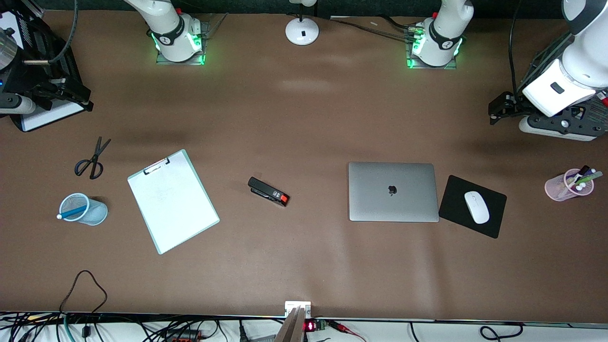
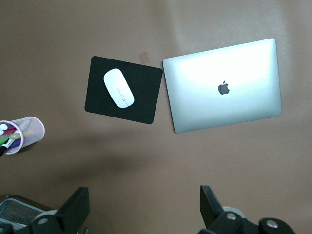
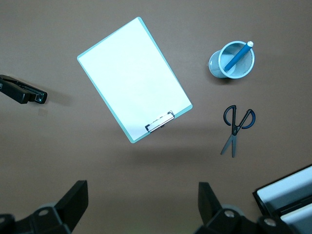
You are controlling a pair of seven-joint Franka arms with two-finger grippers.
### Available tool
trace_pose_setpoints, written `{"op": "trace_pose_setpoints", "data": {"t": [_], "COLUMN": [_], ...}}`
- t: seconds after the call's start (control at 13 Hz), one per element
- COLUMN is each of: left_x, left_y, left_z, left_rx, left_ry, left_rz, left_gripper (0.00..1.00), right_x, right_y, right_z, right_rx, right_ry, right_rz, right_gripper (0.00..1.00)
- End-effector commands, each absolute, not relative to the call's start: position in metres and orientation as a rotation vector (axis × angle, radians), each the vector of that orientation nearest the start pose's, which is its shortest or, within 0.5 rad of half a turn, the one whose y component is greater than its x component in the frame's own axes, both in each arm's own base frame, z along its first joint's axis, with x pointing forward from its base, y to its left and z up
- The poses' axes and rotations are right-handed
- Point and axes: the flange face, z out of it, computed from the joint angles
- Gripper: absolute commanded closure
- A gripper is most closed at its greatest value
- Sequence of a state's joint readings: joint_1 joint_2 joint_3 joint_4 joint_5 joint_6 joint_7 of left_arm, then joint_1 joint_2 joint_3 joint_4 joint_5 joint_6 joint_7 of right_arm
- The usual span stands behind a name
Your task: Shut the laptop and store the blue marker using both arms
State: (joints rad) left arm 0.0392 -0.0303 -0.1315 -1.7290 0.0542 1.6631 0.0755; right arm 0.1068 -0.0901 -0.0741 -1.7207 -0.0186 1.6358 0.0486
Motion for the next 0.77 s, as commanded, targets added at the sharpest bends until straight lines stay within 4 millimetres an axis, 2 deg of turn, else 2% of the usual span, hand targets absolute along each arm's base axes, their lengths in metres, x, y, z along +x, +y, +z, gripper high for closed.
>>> {"op": "trace_pose_setpoints", "data": {"t": [0.0,0.15,0.69], "left_x": [0.547,0.547,0.547], "left_y": [-0.045,-0.045,-0.045], "left_z": [0.578,0.578,0.578], "left_rx": [-3.088,-3.088,-3.088], "left_ry": [0.288,0.288,0.288], "left_rz": [0.065,0.065,0.065], "left_gripper": [0.00,0.00,0.00], "right_x": [0.530,0.530,0.532], "right_y": [0.011,0.014,0.008], "right_z": [0.612,0.623,0.622], "right_rx": [-3.165,-3.163,-3.162], "right_ry": [0.006,0.009,0.024], "right_rz": [-0.032,-0.062,-0.069], "right_gripper": [0.00,0.00,0.00]}}
